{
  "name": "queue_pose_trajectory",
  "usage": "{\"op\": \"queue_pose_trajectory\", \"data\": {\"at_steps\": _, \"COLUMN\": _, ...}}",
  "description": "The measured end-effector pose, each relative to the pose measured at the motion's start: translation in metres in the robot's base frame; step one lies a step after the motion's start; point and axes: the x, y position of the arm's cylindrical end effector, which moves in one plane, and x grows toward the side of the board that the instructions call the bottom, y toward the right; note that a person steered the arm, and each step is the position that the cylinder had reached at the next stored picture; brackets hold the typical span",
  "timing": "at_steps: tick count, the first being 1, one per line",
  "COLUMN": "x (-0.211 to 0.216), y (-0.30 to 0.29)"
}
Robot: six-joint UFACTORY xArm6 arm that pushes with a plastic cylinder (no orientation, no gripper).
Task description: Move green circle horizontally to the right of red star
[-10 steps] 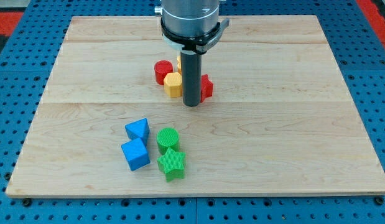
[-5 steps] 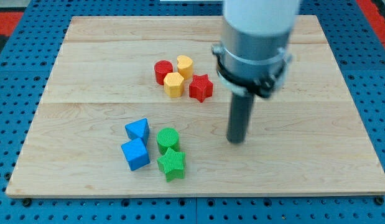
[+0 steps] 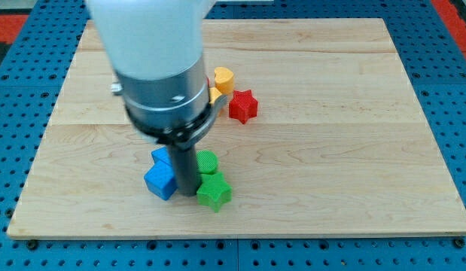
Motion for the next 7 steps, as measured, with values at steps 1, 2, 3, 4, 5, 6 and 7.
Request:
{"op": "queue_pose_trajectory", "data": {"at_steps": 1, "x": -0.013, "y": 0.036}}
{"op": "queue_pose_trajectory", "data": {"at_steps": 2, "x": -0.028, "y": 0.037}}
{"op": "queue_pose_trajectory", "data": {"at_steps": 3, "x": -0.035, "y": 0.004}}
{"op": "queue_pose_trajectory", "data": {"at_steps": 4, "x": -0.059, "y": 0.051}}
{"op": "queue_pose_trajectory", "data": {"at_steps": 5, "x": -0.079, "y": 0.112}}
{"op": "queue_pose_trajectory", "data": {"at_steps": 6, "x": -0.079, "y": 0.080}}
{"op": "queue_pose_trajectory", "data": {"at_steps": 7, "x": -0.095, "y": 0.087}}
